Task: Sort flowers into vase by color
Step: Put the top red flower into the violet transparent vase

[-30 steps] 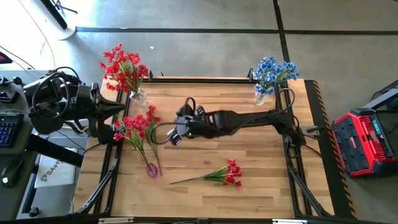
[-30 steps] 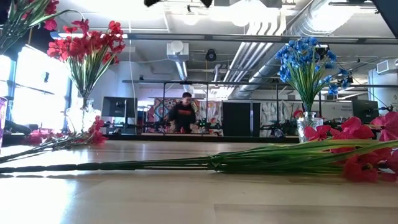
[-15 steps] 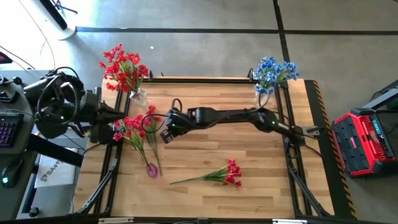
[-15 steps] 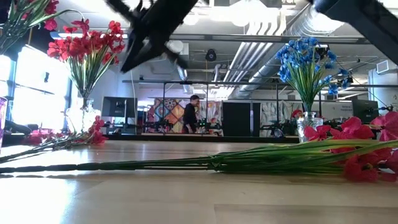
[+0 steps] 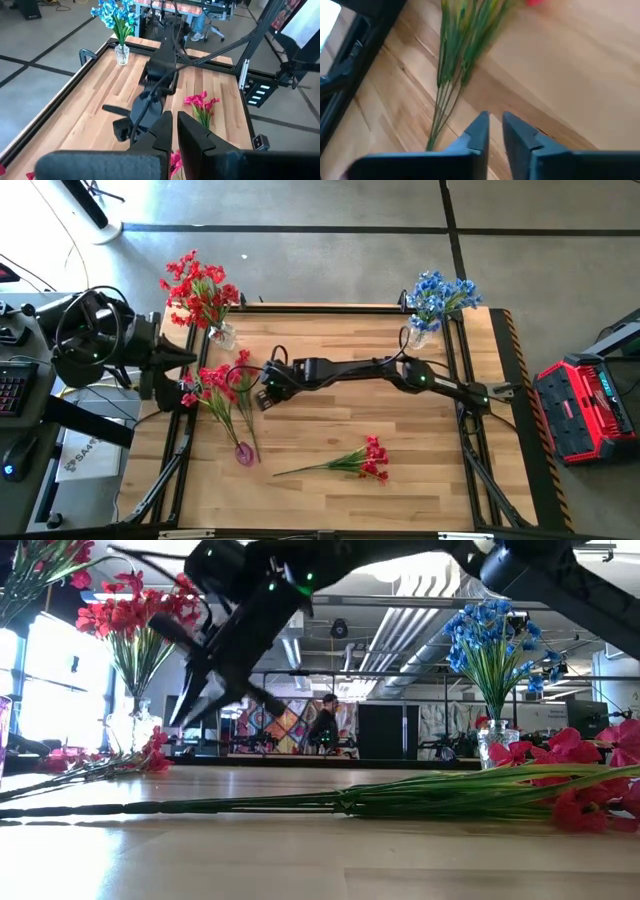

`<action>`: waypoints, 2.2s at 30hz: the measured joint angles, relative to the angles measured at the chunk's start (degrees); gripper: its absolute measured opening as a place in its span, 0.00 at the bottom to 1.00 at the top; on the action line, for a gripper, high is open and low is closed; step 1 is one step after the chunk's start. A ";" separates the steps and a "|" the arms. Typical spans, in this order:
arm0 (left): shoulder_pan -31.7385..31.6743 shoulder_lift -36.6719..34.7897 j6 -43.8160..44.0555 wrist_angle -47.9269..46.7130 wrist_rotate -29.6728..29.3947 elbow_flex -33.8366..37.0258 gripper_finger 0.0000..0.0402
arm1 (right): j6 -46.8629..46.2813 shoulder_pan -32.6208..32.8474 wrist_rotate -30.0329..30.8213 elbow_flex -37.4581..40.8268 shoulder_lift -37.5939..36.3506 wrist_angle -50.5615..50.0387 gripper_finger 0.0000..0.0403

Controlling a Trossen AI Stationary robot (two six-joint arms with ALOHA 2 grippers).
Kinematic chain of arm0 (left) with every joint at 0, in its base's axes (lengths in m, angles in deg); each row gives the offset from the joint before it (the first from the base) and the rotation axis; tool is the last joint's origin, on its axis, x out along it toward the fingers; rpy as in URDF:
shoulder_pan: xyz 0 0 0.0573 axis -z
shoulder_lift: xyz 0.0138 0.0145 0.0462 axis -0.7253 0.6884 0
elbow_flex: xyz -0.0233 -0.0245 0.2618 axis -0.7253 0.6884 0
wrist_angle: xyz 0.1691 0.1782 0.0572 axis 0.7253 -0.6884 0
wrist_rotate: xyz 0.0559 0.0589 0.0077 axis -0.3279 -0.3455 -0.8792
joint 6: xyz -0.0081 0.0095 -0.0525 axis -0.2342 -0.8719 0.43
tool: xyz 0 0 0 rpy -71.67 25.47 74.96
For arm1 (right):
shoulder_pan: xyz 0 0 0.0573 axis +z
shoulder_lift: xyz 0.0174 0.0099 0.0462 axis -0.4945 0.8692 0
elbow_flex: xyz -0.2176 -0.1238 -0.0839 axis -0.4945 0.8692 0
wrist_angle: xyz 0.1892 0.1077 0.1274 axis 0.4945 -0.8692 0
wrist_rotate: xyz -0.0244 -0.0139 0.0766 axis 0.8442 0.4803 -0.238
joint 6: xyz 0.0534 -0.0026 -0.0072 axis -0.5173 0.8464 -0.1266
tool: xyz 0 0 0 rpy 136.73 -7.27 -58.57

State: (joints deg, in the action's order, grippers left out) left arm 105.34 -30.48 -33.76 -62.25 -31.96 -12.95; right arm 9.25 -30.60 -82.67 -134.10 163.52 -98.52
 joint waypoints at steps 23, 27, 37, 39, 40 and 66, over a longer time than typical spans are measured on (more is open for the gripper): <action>-0.02 -0.43 9.79 0.01 0.33 6.29 0.04 | 24.07 1.80 -2.22 -0.04 7.03 24.04 0.46; -0.02 -0.44 9.37 0.02 0.27 6.29 0.04 | 26.18 2.16 -4.06 0.02 8.89 25.77 0.42; -4.42 -0.26 11.36 0.02 -0.17 6.29 0.04 | 29.54 2.27 -7.17 -0.02 10.88 29.85 0.34; -5.33 -0.01 11.38 0.00 0.01 6.29 0.04 | 30.05 2.27 -7.19 -0.04 11.52 30.18 0.33; -5.77 0.15 11.40 0.01 0.02 6.27 0.04 | 29.98 2.27 -7.20 -0.04 11.70 29.78 0.33; -26.68 8.64 18.35 0.73 1.11 6.27 0.34 | 17.96 -0.32 9.65 -0.19 -7.18 -23.97 0.36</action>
State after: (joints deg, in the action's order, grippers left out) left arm 78.66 -21.84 -15.41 -61.52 -30.85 -6.68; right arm 27.21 -30.92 -73.02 -134.29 156.34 -122.48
